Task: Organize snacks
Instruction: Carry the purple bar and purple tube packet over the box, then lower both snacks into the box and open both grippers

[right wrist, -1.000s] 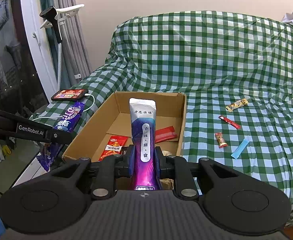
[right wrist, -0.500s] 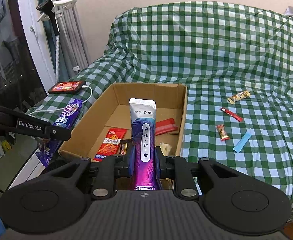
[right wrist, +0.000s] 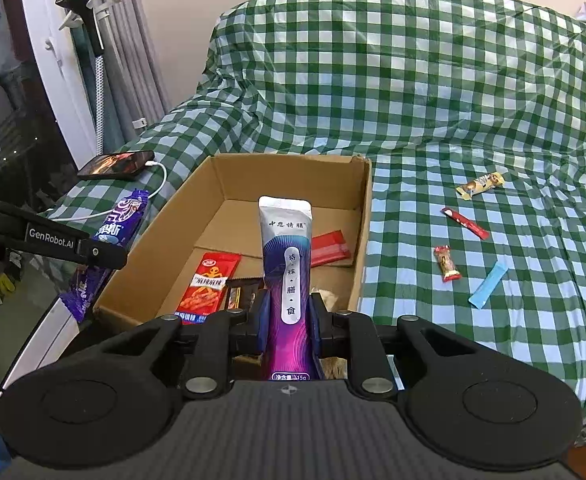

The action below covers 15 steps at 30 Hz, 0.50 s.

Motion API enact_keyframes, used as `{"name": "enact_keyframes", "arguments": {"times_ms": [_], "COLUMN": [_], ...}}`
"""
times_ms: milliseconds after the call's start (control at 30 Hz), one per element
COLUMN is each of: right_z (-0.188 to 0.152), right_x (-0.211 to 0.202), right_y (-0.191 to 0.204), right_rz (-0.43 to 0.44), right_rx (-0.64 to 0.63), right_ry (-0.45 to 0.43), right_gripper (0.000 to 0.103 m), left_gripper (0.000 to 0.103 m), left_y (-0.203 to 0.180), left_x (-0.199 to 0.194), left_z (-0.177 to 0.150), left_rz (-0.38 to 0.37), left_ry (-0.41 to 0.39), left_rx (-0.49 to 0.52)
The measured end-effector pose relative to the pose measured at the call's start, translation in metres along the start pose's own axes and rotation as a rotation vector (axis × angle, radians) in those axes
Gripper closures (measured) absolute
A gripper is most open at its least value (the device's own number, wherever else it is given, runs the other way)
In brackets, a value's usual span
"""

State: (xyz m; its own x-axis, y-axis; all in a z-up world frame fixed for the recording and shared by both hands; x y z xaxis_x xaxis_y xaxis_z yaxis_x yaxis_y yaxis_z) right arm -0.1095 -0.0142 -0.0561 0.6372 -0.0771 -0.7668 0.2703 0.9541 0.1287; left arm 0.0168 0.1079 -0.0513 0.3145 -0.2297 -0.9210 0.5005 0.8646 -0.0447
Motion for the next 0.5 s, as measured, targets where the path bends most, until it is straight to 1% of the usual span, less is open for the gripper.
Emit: {"name": "enact_keyframes", "arguments": {"times_ms": [233, 500], "right_z": [0.018, 0.035], "right_x": [0.020, 0.053], "right_y": [0.002, 0.001], "right_rz": [0.008, 0.012], "right_rx": [-0.006, 0.000], "right_ry": [0.021, 0.062], "right_gripper": [0.082, 0.082], "left_gripper": [0.089, 0.089], "left_y": [0.009, 0.014], "left_x": [0.017, 0.046], "left_z": [0.019, 0.041], "left_rz": [0.008, 0.019], "left_ry": [0.023, 0.066], "left_rx": [-0.010, -0.009]}}
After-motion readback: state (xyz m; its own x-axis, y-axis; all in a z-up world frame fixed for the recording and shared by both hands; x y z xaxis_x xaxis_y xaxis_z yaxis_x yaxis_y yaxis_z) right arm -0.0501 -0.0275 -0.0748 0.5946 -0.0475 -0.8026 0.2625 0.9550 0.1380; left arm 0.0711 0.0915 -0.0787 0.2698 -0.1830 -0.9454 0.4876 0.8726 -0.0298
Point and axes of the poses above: each gripper's, at about its wrist camera, not at the fingertips, and x roughly the way its jaws point, y to its left, z to its top, the point moved 10 cm from there along x, roughly the way its jaws point, and after that the axes turned 13 degrees about y, right-handed, at the moved point
